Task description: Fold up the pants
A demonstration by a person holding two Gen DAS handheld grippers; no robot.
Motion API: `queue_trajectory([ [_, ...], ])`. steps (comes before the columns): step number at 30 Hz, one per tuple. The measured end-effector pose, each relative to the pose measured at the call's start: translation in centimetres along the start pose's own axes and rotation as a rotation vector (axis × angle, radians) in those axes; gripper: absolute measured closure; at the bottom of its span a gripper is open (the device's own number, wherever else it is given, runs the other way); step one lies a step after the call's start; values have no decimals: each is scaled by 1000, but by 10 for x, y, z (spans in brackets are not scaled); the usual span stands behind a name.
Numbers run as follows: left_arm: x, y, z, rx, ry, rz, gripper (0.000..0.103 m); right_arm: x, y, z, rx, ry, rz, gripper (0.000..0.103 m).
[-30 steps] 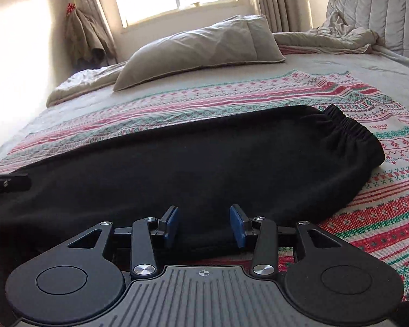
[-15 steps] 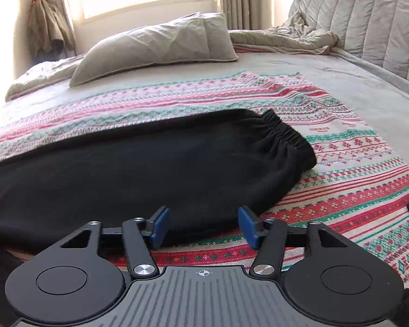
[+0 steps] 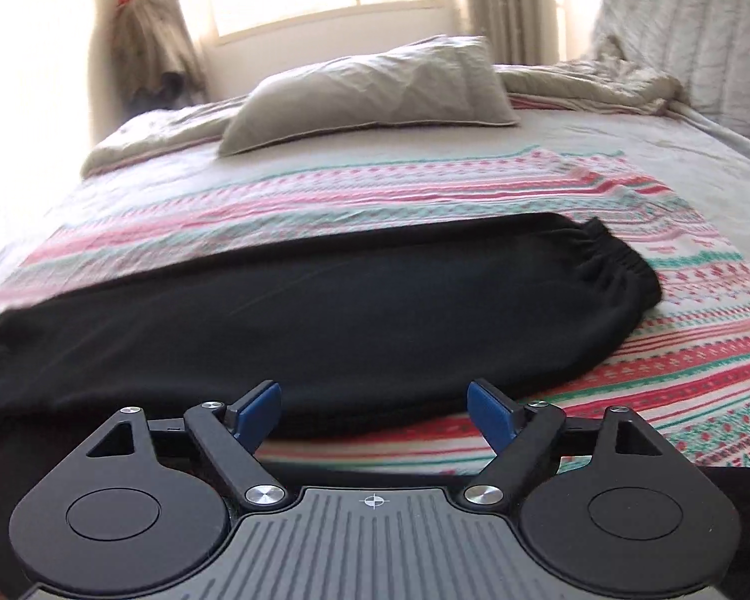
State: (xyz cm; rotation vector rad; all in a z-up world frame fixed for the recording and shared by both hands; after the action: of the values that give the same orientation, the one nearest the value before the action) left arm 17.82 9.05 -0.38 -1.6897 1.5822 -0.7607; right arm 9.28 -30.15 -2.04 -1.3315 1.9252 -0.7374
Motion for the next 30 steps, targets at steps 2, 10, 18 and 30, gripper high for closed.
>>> queue_trajectory([
  [2,-24,-4,4,2,-14,-67,0,-16,3,0,-8,-18,-33,19],
  [10,-107,-23,21,9,-97,-206,11,-65,-8,11,-15,-105,-45,19],
  [18,-148,-12,44,-153,124,-324,35,-124,-23,39,-22,-181,-124,19],
  [30,-164,5,27,-176,166,-273,77,-236,-5,83,-76,-338,-226,19],
])
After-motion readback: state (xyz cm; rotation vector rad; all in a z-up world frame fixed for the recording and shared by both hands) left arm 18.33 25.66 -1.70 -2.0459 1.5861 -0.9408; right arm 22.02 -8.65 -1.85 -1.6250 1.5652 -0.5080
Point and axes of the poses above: each gripper's, at about its wrist camera, not at the fingertips, and z roughly the way its jaws point, x to its right, y to its underside, the point moved 6 cm from there along z, roughly the way its jaws point, and after that the axes turned 5 degrees about -y, right-handed, at the moved point
